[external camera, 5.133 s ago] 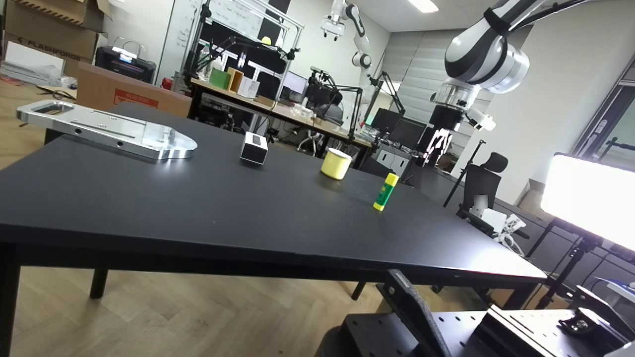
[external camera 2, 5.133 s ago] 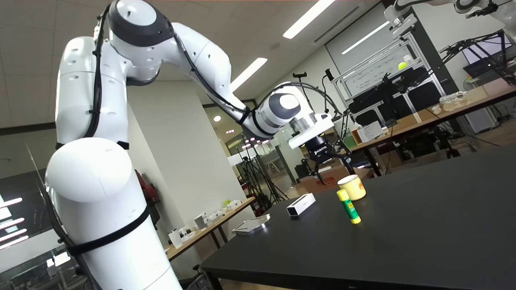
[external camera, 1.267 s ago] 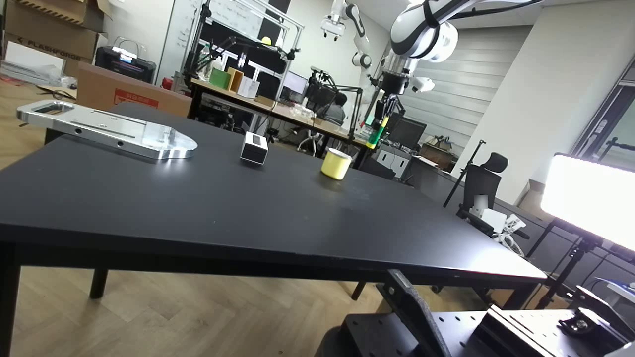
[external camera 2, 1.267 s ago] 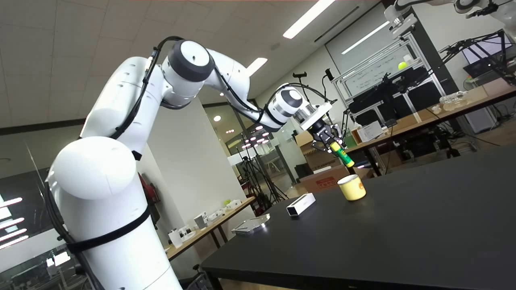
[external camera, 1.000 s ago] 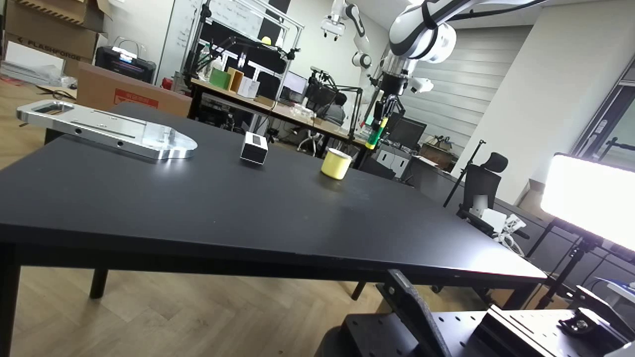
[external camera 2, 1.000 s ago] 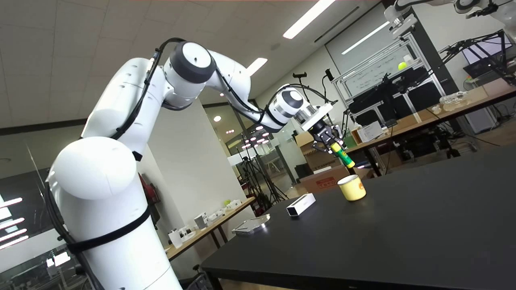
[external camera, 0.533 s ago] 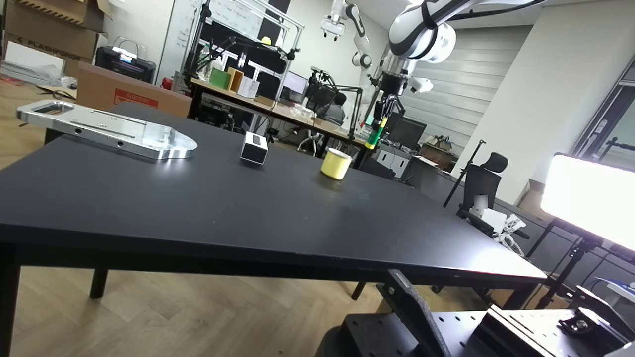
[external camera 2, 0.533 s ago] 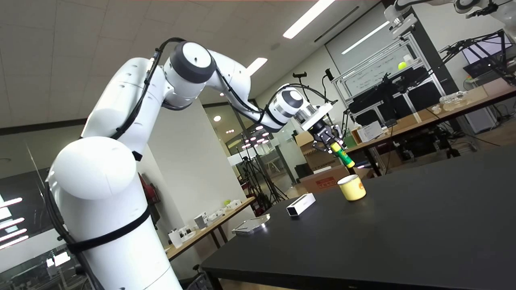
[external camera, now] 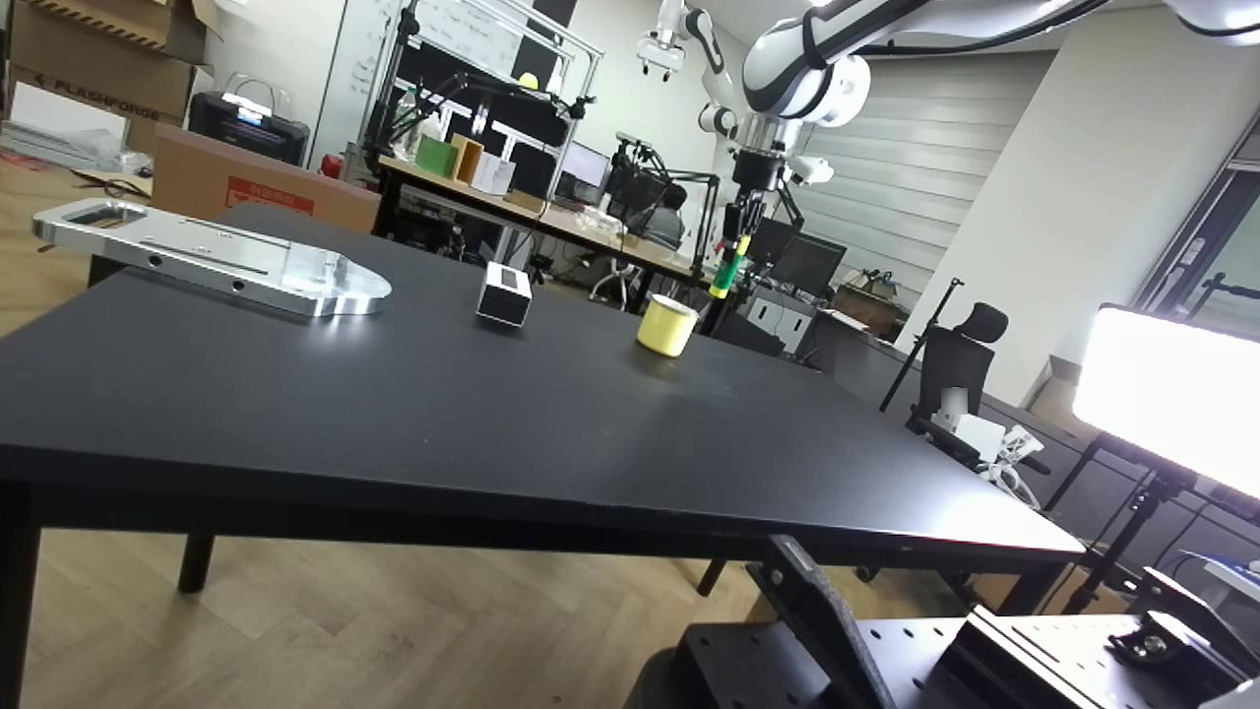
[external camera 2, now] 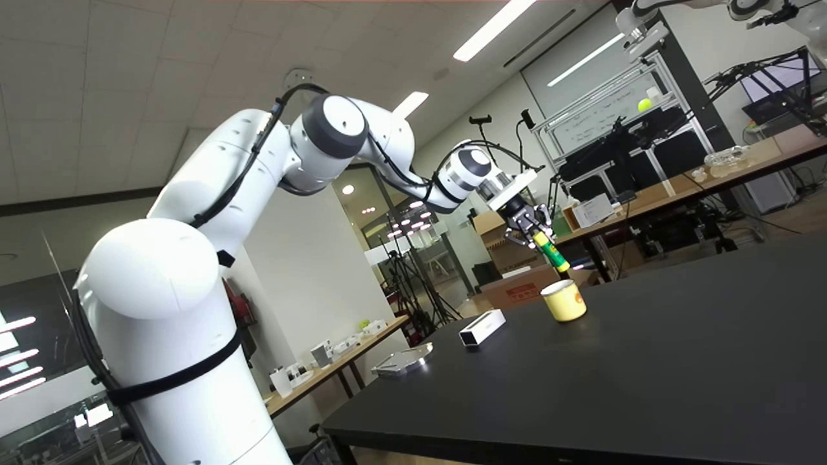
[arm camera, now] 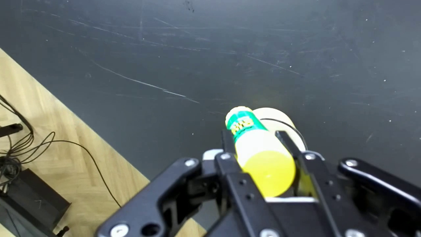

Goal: Put the glue stick inside the mug cup

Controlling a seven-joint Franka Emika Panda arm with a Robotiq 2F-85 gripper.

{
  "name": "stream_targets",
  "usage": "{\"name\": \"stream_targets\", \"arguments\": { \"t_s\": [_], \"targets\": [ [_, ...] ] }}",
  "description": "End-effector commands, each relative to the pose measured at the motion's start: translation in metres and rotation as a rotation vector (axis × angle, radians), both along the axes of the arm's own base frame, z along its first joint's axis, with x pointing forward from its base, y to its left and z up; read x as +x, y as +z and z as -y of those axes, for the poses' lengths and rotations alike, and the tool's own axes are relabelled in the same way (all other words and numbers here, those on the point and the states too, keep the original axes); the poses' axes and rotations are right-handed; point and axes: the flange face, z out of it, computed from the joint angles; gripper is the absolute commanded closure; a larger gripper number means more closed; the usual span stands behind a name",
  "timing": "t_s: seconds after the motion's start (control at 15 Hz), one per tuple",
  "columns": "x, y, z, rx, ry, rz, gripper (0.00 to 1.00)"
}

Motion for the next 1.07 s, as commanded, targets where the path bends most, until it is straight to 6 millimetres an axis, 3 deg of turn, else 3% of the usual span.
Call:
{"name": "stream_targets", "arguments": {
  "t_s": [0.0,0.4,1.0],
  "targets": [
    [0.027,-0.008,-0.013,0.002,0.031,-0.001,0.91],
    [0.039,-0.038,-0.033,0.044,0.087,-0.012,0.91],
    [0.039,-0.085,-0.026,0.128,0.105,-0.085,0.91]
  ]
}}
